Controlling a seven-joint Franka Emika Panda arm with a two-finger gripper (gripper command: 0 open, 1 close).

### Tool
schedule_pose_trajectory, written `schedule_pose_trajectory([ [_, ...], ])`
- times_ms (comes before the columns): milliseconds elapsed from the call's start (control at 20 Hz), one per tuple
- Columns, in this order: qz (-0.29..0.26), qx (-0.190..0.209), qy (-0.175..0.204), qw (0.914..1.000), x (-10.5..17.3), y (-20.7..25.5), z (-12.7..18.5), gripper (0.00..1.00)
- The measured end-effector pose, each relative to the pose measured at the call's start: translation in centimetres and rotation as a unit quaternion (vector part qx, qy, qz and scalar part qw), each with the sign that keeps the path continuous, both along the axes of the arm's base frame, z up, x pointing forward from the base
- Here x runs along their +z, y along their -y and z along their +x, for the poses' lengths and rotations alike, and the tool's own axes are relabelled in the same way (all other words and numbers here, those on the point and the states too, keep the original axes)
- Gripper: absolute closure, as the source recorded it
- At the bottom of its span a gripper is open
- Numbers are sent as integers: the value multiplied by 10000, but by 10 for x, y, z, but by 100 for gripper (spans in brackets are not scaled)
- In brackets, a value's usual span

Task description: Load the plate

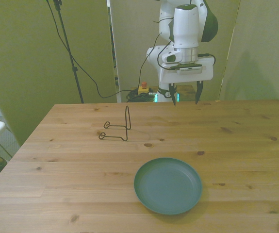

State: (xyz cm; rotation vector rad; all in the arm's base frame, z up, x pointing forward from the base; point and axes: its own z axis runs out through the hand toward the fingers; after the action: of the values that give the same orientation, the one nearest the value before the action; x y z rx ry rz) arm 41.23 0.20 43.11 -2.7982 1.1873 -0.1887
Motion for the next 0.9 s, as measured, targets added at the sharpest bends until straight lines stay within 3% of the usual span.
schedule_pose_trajectory([
  [450, -38, 61, 116, 9999, 10, -1, 23, 0],
  [900, -444, 260, 251, 9984, 8, 6, 119, 0],
])
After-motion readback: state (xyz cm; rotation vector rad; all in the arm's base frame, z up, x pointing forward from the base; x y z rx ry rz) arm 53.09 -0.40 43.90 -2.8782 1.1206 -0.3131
